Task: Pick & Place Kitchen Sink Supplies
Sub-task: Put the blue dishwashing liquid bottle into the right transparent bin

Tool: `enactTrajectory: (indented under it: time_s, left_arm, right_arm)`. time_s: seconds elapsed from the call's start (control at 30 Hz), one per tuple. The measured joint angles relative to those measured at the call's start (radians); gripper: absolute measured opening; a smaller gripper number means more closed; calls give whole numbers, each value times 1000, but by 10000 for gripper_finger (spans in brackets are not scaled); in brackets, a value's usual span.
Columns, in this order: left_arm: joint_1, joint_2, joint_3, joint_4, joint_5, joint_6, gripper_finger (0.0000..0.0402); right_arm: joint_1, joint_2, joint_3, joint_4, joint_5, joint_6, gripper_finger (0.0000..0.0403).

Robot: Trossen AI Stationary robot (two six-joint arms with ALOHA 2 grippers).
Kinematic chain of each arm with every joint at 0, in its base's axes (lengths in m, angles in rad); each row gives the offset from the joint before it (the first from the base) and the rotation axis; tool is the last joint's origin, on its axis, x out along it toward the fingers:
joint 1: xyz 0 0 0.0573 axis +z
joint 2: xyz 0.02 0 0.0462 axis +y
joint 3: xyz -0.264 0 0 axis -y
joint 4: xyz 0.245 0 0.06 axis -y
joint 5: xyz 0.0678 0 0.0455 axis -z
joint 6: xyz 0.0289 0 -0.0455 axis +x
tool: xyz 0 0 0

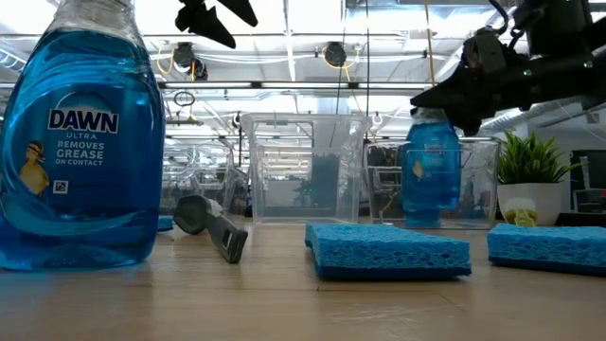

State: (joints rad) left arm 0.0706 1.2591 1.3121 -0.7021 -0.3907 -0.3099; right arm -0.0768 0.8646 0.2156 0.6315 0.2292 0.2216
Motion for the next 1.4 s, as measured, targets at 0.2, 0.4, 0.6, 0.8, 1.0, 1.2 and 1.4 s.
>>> enactTrajectory:
  time_s: [0.2, 0.4, 0.6, 0.8, 1.0, 1.2, 1.4]
  left_arm:
    - [0, 0, 0, 0, 0, 0, 374]
    - [-1, 0, 0, 2, 0, 0, 366]
    - [-1, 0, 0, 3, 0, 0, 365]
    - [0, 0, 0, 5, 0, 0, 365]
    - [0, 0, 0, 5, 0, -7, 365]
    - [0, 0, 0, 5, 0, -7, 365]
    - [0, 0, 0, 5, 0, -7, 365]
  right_arm:
    - [0, -14, 127, -270, 1, -112, 134]
    - [0, -14, 189, -392, 3, -169, 134]
    - [0, -14, 167, -398, 61, -155, 134]
    - [0, -14, 147, -397, 62, -130, 134]
    - [0, -14, 136, -397, 64, -129, 138]
    - [0, -14, 136, -393, 66, -129, 153]
    - [0, -14, 135, -384, 66, -129, 175]
